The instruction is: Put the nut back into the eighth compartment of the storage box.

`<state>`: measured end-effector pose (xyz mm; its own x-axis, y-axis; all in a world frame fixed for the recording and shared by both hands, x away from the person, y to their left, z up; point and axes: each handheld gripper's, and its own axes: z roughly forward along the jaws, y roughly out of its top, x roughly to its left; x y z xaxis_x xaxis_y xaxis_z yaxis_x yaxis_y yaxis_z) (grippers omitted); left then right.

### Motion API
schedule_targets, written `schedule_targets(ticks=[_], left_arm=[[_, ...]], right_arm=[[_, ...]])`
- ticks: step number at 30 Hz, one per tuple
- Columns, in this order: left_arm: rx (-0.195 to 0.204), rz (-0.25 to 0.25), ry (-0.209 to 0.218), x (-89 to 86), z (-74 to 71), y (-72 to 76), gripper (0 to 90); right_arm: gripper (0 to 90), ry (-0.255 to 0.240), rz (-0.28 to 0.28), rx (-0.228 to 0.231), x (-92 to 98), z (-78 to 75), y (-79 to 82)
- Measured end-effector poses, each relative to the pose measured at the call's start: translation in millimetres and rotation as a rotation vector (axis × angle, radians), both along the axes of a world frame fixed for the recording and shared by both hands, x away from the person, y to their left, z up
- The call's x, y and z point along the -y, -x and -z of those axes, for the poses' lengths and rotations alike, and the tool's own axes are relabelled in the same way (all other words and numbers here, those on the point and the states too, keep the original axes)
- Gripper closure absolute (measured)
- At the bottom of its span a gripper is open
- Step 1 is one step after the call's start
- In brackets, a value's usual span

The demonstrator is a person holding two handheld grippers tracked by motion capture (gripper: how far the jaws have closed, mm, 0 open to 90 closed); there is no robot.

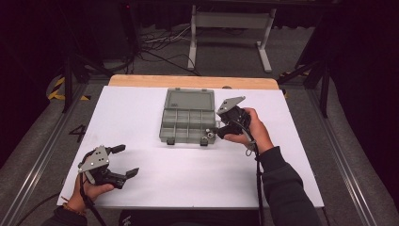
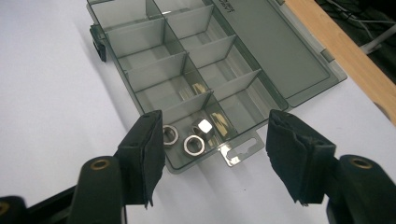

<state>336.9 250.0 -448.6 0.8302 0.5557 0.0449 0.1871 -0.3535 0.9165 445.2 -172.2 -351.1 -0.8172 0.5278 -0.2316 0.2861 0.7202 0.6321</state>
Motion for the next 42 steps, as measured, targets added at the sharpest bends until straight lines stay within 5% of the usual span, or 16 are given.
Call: schedule_targets(ticks=[42], left_arm=[[0.002, -0.002, -0.004, -0.4, -0.4, 0.3, 5.0]], right_arm=[[20.5, -0.070, -0.005, 0.152, 38.9, 13.9, 58.4]])
